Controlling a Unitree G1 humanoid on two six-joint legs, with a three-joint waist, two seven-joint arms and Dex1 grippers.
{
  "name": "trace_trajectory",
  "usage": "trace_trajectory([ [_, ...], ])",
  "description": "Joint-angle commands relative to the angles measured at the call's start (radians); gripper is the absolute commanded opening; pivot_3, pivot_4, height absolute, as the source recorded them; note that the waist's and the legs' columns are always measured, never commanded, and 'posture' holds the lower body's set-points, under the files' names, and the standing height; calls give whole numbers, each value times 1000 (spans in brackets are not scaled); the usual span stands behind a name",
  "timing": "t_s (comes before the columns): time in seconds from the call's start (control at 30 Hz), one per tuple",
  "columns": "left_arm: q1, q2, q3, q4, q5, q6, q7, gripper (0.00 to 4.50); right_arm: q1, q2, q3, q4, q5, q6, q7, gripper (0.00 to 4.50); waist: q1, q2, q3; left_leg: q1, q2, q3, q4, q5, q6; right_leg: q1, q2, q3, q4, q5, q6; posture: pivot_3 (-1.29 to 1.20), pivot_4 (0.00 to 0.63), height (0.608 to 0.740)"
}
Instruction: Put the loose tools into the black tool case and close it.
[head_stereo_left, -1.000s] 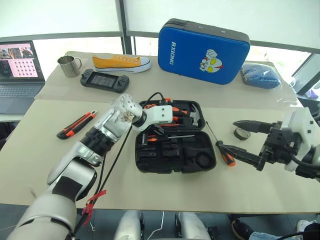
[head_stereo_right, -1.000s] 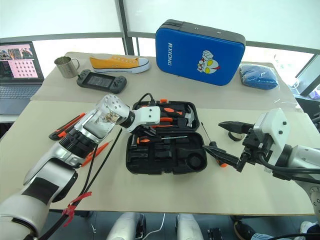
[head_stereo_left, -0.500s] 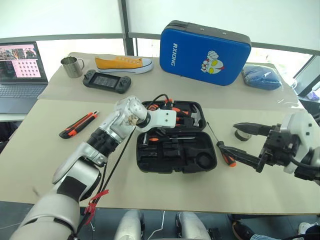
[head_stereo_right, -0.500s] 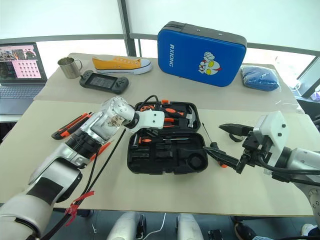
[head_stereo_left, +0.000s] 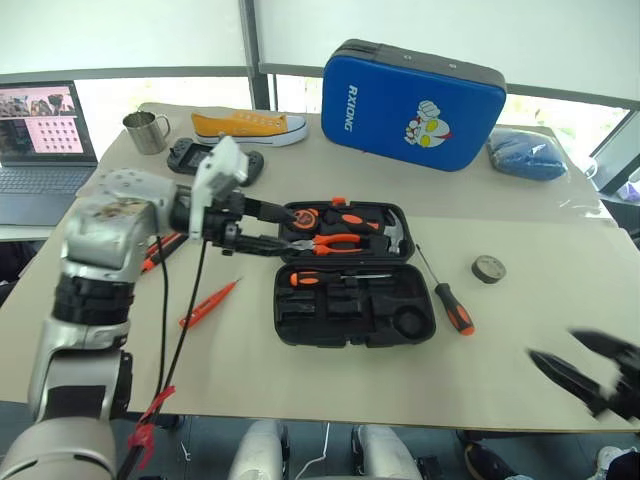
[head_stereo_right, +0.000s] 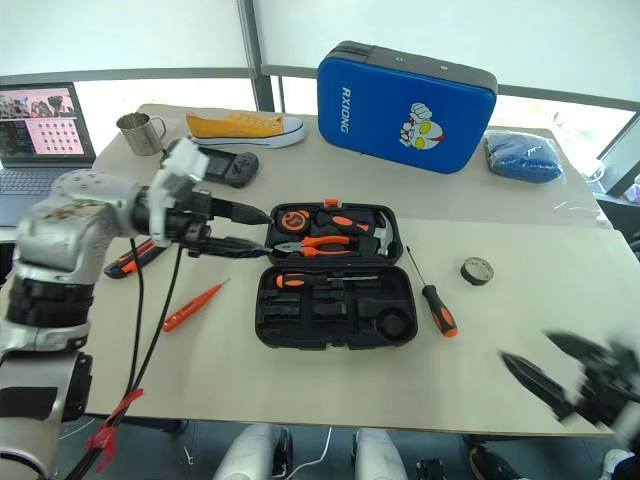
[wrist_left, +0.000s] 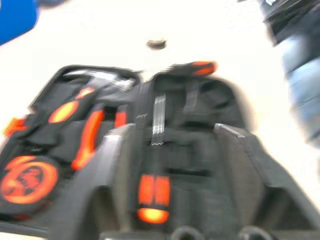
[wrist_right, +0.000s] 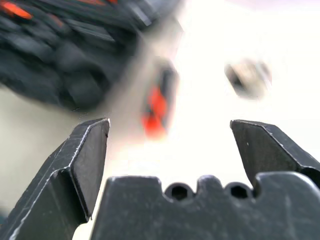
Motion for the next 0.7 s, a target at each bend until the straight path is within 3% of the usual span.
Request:
trace_trajectory([
  [0.03,-3,7,18,-96,-87,29,10,4492,21,-21,-76,28,5,-26,59,4500,-9,0,0,2,0,0,0,0,0,2,0,1,0,0,0,0,150,740],
  [0.13,2,13,12,-125,-118,39,27,4492,-15,-43,-41,50,-1,-21,54,4500,-23,0,0,10,1,0,0,0,0,7,2,2,1,-1,-1,0,150,740],
  [0.4,28,58,-21,-208,-145,26,35,4492,-304,-79,318,53,-70,-18,-67,4500,-38,1,0,17,0,-1,-7,0,-1,12,2,3,1,-3,-4,0,150,740],
  [0.57,26,60,-24,-224,-141,19,79,4492,-515,-27,558,159,-188,-40,-173,4500,-32,0,0,16,-1,-1,-7,0,-1,11,2,2,0,-4,-4,0,150,740],
  [0.7,30,70,-22,-233,-141,24,111,4492,-597,17,672,230,-241,-51,-204,4500,-29,0,0,14,-1,-1,-7,0,-1,10,1,3,0,-4,-3,0,150,740],
])
